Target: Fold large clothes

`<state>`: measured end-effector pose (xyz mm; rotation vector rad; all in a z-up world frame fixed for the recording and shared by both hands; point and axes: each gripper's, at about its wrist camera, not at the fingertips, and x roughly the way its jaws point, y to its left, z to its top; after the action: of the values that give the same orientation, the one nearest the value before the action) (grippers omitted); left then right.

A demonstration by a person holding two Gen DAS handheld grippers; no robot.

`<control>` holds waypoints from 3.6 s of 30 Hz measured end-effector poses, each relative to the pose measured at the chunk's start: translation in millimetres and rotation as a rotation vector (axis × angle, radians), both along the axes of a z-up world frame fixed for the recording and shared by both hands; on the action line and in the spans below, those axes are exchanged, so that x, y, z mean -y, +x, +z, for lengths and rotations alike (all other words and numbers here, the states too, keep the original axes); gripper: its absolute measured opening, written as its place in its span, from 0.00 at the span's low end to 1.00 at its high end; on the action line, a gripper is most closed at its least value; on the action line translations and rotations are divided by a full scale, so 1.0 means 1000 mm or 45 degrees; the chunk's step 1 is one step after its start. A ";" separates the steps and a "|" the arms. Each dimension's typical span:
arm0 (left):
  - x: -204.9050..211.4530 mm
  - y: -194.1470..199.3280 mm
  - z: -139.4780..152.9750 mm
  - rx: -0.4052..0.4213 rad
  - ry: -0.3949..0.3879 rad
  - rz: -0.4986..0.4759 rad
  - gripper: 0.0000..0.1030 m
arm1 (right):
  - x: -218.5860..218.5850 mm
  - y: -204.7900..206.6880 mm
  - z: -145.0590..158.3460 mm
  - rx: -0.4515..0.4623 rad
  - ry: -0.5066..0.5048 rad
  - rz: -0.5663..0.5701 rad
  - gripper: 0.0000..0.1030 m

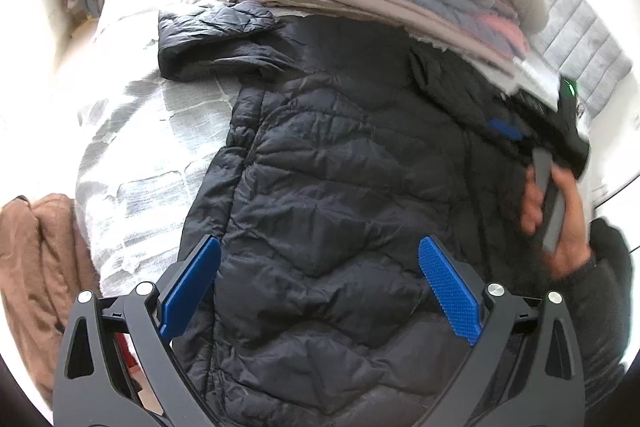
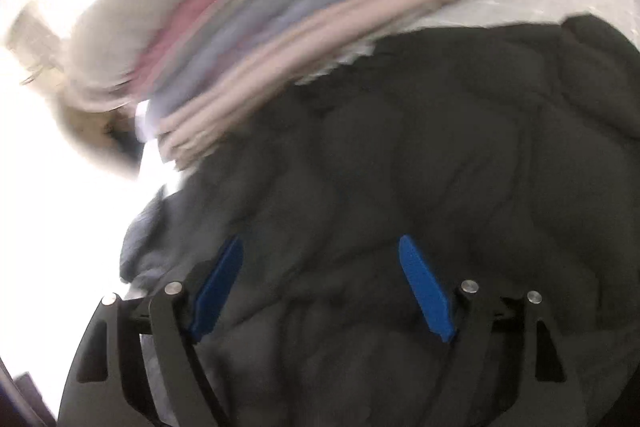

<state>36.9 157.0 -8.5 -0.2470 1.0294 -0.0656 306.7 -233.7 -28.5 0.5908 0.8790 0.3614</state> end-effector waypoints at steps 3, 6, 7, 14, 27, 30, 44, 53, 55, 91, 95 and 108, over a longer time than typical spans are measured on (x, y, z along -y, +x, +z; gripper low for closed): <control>-0.024 0.000 0.006 0.024 -0.044 0.089 0.93 | -0.020 -0.018 0.012 0.030 0.091 0.150 0.76; -0.045 -0.003 0.008 0.033 -0.082 0.181 0.93 | -0.053 -0.017 0.017 -0.013 0.300 0.285 0.76; -0.050 -0.004 0.008 0.033 -0.098 0.205 0.93 | -0.064 -0.013 0.016 -0.024 0.356 0.307 0.76; -0.071 -0.013 0.003 0.010 -0.157 0.230 0.93 | -0.183 0.050 -0.013 -0.223 0.649 0.352 0.75; -0.102 0.012 0.008 0.013 -0.178 0.092 0.93 | -0.224 0.040 0.014 -0.134 0.482 0.391 0.75; -0.117 0.063 0.002 0.006 -0.215 0.078 0.93 | -0.177 -0.024 0.020 -0.122 0.404 0.428 0.75; -0.142 0.199 -0.081 -0.157 -0.924 0.276 0.93 | 0.018 -0.177 -0.037 -0.239 0.697 0.106 0.75; -0.131 0.193 -0.053 0.005 -0.580 0.422 0.93 | -0.010 -0.180 -0.023 -0.254 0.760 0.246 0.75; -0.097 0.203 -0.031 0.015 -0.058 0.339 0.93 | -0.012 -0.182 -0.024 -0.263 0.787 0.253 0.75; 0.009 0.308 -0.048 -0.070 0.960 -0.061 0.51 | -0.007 -0.191 -0.034 -0.313 0.955 0.301 0.75; 0.021 0.301 -0.040 -0.007 0.988 -0.138 0.84 | -0.008 -0.190 -0.034 -0.319 0.953 0.300 0.75; 0.002 0.336 -0.076 -0.178 1.203 -0.099 0.89 | -0.006 -0.189 -0.041 -0.349 0.962 0.288 0.75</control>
<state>372.7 154.8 -84.2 0.6556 1.1048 0.3688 117.8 -227.9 -69.9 1.2631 1.0717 0.8480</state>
